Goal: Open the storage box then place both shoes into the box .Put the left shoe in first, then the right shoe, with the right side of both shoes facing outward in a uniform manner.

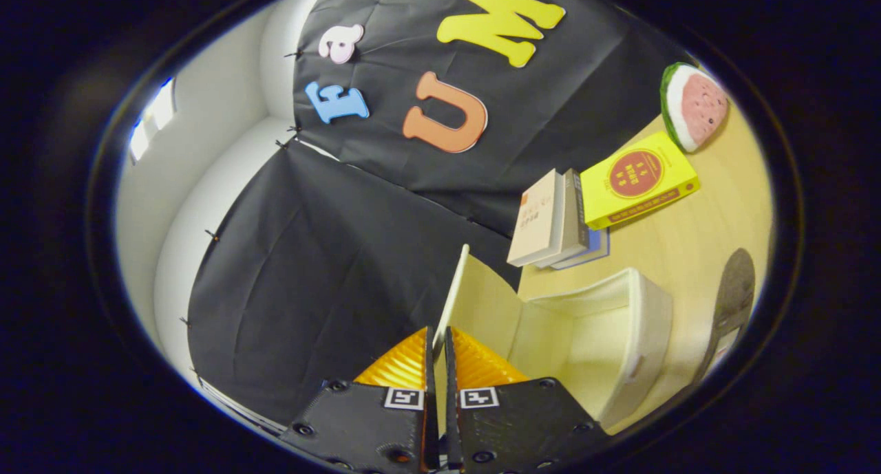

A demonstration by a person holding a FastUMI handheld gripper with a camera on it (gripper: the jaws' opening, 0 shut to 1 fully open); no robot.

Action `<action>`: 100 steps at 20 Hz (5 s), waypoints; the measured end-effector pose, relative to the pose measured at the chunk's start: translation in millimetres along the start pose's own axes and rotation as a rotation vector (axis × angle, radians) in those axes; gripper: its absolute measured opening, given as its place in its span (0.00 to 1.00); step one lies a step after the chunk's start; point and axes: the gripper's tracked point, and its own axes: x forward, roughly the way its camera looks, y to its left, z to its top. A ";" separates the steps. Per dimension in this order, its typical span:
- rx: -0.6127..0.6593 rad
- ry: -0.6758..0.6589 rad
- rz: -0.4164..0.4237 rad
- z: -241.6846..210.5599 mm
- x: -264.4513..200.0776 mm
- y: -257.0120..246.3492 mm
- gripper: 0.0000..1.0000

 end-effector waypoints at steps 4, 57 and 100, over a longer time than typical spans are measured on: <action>-0.031 0.027 0.017 -21.9 65.1 41.3 0.05; -0.240 0.436 -1.164 -49.6 -176.9 -353.8 0.00; -0.216 0.344 -1.036 -141.1 58.1 -213.0 0.56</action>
